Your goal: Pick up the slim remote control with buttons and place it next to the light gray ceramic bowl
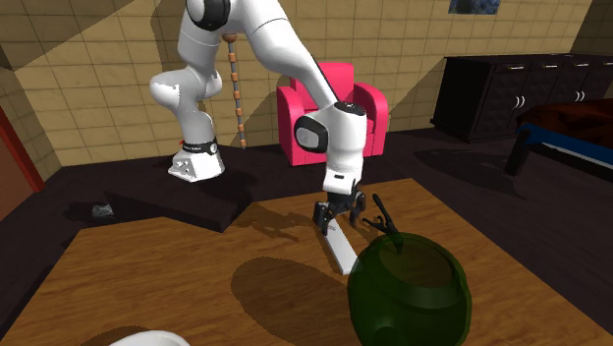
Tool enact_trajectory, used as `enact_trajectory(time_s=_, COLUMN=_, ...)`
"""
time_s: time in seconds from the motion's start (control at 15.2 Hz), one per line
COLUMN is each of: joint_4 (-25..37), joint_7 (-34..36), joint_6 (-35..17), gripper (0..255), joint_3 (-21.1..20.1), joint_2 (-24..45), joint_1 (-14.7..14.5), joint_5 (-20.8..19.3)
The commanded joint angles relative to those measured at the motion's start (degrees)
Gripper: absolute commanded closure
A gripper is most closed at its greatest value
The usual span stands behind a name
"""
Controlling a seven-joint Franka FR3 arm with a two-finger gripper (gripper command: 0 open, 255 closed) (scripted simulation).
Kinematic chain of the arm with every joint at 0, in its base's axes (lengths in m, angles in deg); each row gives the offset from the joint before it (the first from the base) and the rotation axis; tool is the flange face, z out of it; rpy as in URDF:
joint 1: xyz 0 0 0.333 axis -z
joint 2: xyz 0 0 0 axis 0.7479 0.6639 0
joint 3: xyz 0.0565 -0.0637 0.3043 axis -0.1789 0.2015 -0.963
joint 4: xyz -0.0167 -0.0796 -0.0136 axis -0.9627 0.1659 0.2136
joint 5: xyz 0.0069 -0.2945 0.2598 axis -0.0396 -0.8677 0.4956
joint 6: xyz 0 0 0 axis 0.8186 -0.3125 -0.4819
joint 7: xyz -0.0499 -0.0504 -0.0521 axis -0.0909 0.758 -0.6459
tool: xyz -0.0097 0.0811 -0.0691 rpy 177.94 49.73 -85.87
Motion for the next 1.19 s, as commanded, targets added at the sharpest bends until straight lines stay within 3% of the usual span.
enact_trajectory(time_s=0.0, joint_4=1.8, joint_7=0.1, joint_6=-0.4, gripper=0, joint_3=0.0, joint_2=2.2, joint_1=0.4, joint_5=0.4)
enact_trajectory(time_s=0.4, joint_4=3.0, joint_7=-0.2, joint_6=-3.5, gripper=0, joint_3=-0.5, joint_2=6.5, joint_1=0.8, joint_5=0.8)
enact_trajectory(time_s=0.92, joint_4=3.0, joint_7=-0.2, joint_6=-3.5, gripper=0, joint_3=-0.5, joint_2=6.5, joint_1=0.8, joint_5=0.8)
enact_trajectory(time_s=0.99, joint_4=3.0, joint_7=-0.2, joint_6=-3.5, gripper=255, joint_3=-0.5, joint_2=6.5, joint_1=0.8, joint_5=0.8)
enact_trajectory(time_s=1.12, joint_4=3.0, joint_7=-0.2, joint_6=-3.5, gripper=255, joint_3=-0.5, joint_2=6.5, joint_1=0.8, joint_5=0.8)
